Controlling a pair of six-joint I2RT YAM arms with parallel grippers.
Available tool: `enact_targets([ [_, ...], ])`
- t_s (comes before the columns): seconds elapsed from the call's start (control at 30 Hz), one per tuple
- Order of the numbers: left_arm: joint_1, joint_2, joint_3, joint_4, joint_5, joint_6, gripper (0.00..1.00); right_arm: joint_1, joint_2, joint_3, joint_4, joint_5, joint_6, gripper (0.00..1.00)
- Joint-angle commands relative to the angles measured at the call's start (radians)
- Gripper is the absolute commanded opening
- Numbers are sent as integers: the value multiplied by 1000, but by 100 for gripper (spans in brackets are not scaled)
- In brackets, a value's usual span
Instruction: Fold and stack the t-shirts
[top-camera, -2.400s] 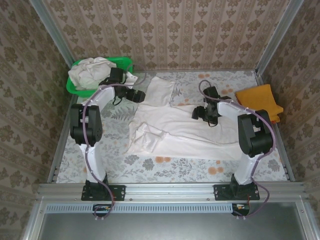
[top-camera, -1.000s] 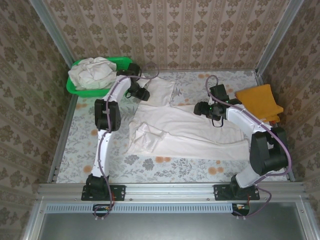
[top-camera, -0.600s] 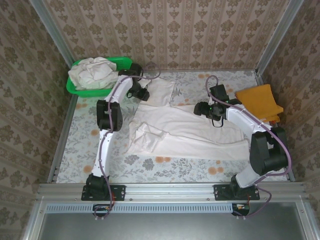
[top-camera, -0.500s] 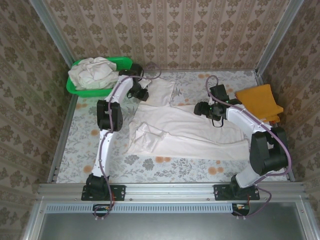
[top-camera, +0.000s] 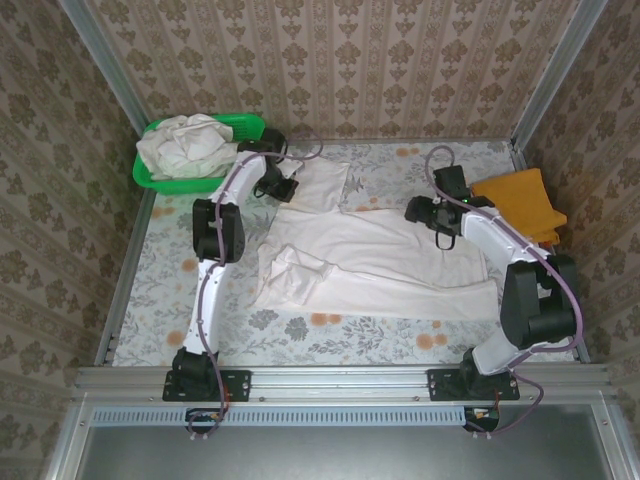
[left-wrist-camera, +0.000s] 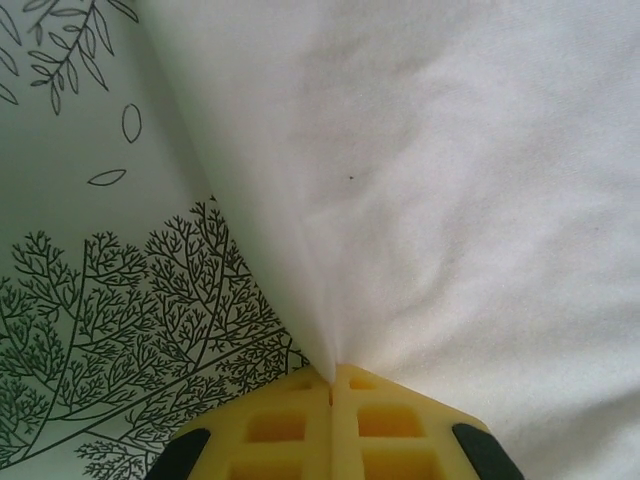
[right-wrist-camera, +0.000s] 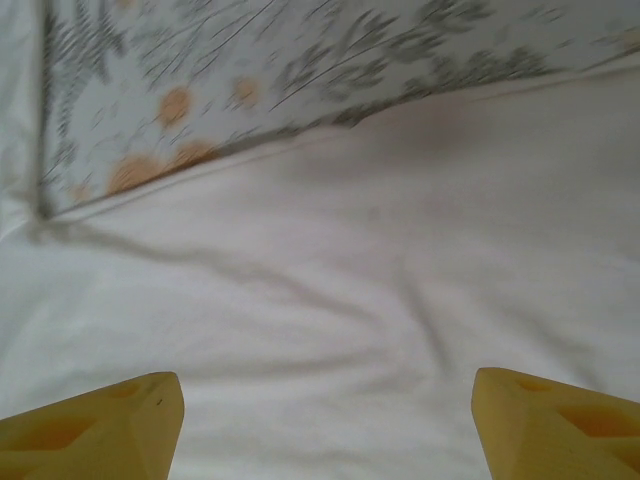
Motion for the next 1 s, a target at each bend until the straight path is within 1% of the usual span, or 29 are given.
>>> enact_targets([
  [0.0, 1, -50, -60, 51, 86, 21, 0, -78, 42, 26, 26, 49, 17, 68],
  [0.07, 1, -67, -87, 80, 108, 20, 0, -119, 87, 65, 2, 55, 14, 60],
  [0.1, 3, -74, -95, 92, 118, 19, 0, -135, 112, 92, -20, 65, 14, 58],
  [0.3, 3, -78, -98, 108, 127, 15, 0, -195, 262, 247, -136, 146, 27, 54],
  [0.4, 3, -78, -99, 110, 128, 15, 0, -209, 323, 298, -163, 146, 29, 52],
  [0.8, 1, -87, -121, 110, 130, 22, 0, -251, 511, 475, -222, 146, 82, 35],
  [0.97, 2, -86, -123, 105, 131, 25, 0, -253, 560, 521, -240, 142, 86, 33],
])
